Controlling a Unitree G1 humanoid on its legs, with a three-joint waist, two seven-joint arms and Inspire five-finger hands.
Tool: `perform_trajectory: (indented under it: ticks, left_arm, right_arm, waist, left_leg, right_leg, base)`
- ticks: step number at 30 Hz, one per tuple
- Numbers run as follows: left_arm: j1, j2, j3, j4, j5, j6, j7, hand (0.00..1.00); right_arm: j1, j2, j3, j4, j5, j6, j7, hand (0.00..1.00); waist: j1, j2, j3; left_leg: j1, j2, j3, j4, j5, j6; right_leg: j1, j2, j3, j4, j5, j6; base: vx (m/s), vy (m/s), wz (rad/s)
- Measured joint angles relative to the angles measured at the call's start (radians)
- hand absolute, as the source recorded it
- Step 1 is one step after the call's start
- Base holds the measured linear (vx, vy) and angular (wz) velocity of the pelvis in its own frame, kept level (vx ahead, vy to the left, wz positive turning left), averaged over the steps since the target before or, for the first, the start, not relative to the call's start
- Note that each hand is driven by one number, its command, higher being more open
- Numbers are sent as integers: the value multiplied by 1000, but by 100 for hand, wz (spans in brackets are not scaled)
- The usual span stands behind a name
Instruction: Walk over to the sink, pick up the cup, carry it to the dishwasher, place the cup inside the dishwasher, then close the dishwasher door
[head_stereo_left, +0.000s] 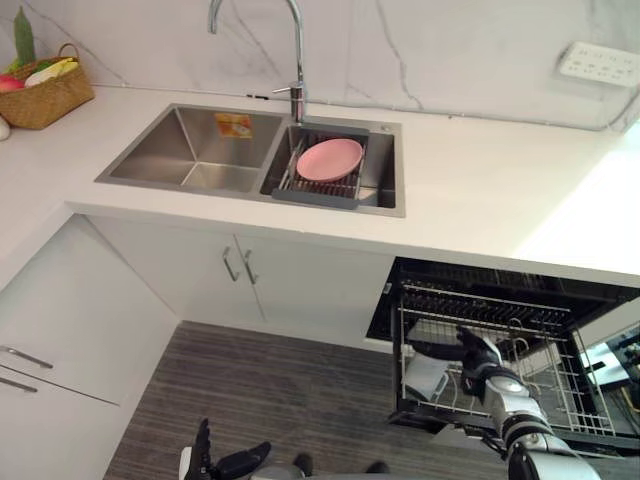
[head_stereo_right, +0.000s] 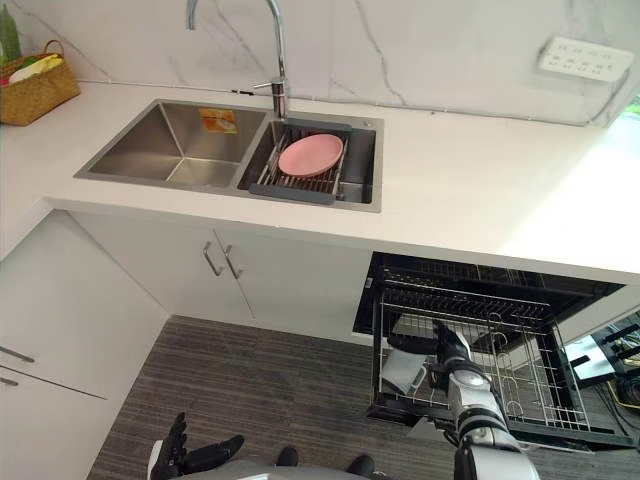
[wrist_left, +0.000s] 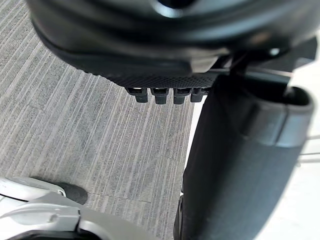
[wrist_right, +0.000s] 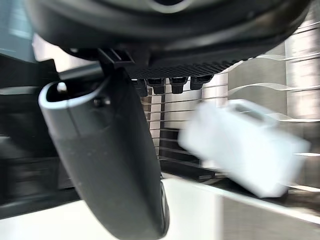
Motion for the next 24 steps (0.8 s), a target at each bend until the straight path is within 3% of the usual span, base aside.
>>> perform_trajectory:
  ticks: [3,7,11,13,15,16,17,18,19,20,24]
  left_arm:
    - [13,-19,33,-13,0,0,7,100]
    - [44,-50,90,-20,-2,-3,7,100]
    - [47,-49,98,-60,-24,-13,-37,100]
    - [41,-48,106,-87,-43,-32,-86,100]
    - [47,-46,106,-86,-42,-37,-105,100]
    - [46,-50,100,-82,-25,-42,-120,100]
    - [45,-54,94,-82,-11,-44,-124,100]
    - [50,-53,78,-82,8,-50,-139,100]
    - [54,-52,56,-77,11,-45,-150,100]
    - [50,-49,49,-70,8,-40,-158,100]
    - [14,-11,0,-15,-4,-23,-191,100]
  right_arm:
    - [106,49,-11,-294,91,0,26,100]
    - [258,152,-24,-539,91,-3,111,100]
    - [294,169,-32,-599,114,-25,143,100]
    - [285,164,-54,-663,156,-77,135,100]
    - [270,154,-64,-701,169,-96,122,100]
    - [261,139,-102,-758,193,-111,113,100]
    - [256,125,-119,-773,213,-125,109,100]
    - [241,90,-141,-789,247,-149,99,100]
    - [221,56,-164,-790,273,-174,93,100]
    - [210,52,-169,-790,282,-182,87,100]
    - [147,55,-132,-790,306,-247,78,100]
  waist:
    - [-6,-1,-4]
    - [-31,1,-24]
    - [-32,-4,-9]
    - [-29,4,12]
    - [-27,7,14]
    - [-36,1,17]
    - [-47,3,16]
    - [-61,16,14]
    - [-62,35,15]
    - [-60,41,13]
    - [-62,46,11]
  left_leg:
    - [6,10,20,4,-4,-3]
    - [17,20,38,25,-24,-9]
    - [-76,16,29,129,-63,-10]
    - [-146,14,18,157,-74,-7]
    - [-162,33,96,146,-81,5]
    - [-166,58,226,142,-94,40]
    - [-176,73,284,163,-99,49]
    - [-183,100,362,181,-90,39]
    - [-157,116,369,152,-37,-4]
    - [-143,116,369,137,-26,-30]
    - [-77,83,389,43,4,-23]
  right_leg:
    - [0,15,24,-11,5,-10]
    - [9,23,45,-1,-6,-18]
    - [-77,-15,39,127,-74,-15]
    - [-125,-20,22,132,-74,-15]
    - [-135,-22,3,120,-72,-11]
    - [-130,-40,-41,90,-53,-22]
    - [-131,-50,-62,91,-54,-23]
    - [-129,-62,-95,113,-64,-14]
    - [-130,-65,-106,157,-84,-9]
    - [-130,-75,-108,180,-89,-10]
    - [-134,-111,-80,225,-92,1]
  base:
    - [48,4,-25]
    - [76,14,-14]
    - [-25,32,8]
    - [-81,-11,31]
    - [-27,-21,36]
    - [29,-10,69]
    - [110,26,101]
    - [122,51,78]
    - [151,101,58]
    - [119,115,17]
    - [58,113,-11]
